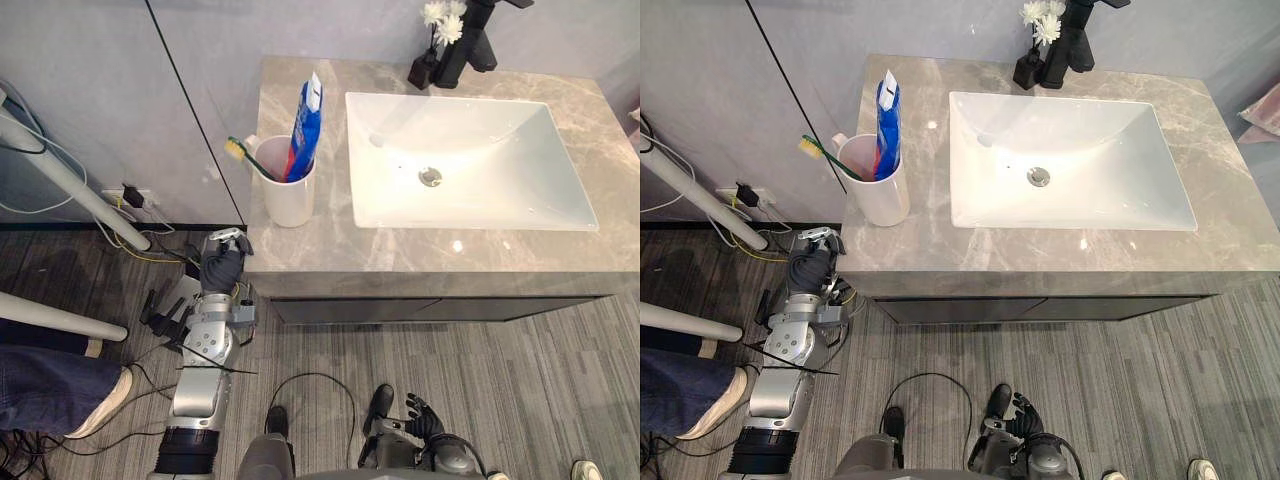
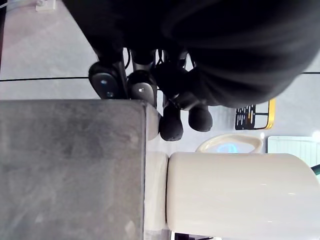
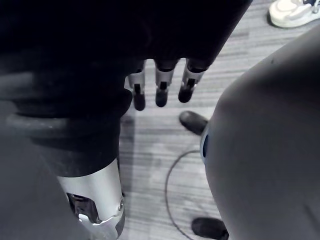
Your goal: Organize washtable
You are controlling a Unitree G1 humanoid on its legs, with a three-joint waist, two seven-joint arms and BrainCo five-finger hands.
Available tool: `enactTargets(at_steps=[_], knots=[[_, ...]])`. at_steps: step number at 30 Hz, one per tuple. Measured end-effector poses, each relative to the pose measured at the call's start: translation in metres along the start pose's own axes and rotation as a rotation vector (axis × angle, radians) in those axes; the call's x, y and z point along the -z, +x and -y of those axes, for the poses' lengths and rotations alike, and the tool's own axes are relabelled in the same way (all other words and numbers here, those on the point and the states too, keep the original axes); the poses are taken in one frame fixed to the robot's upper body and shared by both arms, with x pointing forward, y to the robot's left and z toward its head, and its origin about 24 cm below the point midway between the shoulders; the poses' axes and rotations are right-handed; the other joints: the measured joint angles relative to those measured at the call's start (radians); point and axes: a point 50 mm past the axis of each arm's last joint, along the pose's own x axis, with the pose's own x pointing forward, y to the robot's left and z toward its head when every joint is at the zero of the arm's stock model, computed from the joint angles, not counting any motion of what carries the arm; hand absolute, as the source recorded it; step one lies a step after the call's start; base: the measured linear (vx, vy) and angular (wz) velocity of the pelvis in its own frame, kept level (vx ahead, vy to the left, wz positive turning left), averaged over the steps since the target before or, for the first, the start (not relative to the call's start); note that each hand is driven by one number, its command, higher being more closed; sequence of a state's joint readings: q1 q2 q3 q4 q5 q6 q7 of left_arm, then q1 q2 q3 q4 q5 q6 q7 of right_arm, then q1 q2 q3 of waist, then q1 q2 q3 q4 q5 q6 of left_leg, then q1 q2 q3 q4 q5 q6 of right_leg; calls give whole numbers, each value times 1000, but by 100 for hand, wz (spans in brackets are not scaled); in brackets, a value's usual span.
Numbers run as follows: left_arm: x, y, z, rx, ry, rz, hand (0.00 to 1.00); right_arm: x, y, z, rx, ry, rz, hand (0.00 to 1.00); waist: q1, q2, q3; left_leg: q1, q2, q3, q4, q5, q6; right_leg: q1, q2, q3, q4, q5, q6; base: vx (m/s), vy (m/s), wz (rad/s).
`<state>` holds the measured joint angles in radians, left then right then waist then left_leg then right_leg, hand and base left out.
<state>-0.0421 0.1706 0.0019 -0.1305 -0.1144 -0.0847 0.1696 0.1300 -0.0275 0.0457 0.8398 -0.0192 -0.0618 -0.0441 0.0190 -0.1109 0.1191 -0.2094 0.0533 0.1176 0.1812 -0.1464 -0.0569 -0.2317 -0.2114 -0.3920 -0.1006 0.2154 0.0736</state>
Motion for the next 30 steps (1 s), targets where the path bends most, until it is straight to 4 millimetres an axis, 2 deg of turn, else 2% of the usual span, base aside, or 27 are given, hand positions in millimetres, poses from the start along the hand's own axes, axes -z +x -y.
enactTargets(at_steps=[6, 15, 22, 30], knots=[[-50, 7, 5, -31, -27, 231, 100, 0, 0, 0, 0, 1, 8, 0, 1, 0, 0, -5, 1, -6, 9, -1, -1, 2, 0, -3, 0, 0, 1, 0, 0, 0], [-63, 3, 10, -8, -109, 287, 100, 4, -1, 0, -2, -1, -4, 0, 23, 0, 0, -17, 1, -25, 24, -1, -2, 9, 0, -21, 0, 0, 1, -2, 8, 6], [-56, -1, 19, 82, -206, 240, 100, 4, -1, 0, -4, -3, -5, 0, 23, 1, 0, -23, 1, -31, 29, -1, -2, 9, 0, -27, 0, 0, 1, 1, 5, 3], [-30, 0, 34, 152, -219, 103, 100, 5, -1, 0, -5, -3, -15, 0, 22, 1, 0, -26, 2, -27, 30, -2, -3, 4, 0, -23, 0, 0, 1, 0, 0, 0]])
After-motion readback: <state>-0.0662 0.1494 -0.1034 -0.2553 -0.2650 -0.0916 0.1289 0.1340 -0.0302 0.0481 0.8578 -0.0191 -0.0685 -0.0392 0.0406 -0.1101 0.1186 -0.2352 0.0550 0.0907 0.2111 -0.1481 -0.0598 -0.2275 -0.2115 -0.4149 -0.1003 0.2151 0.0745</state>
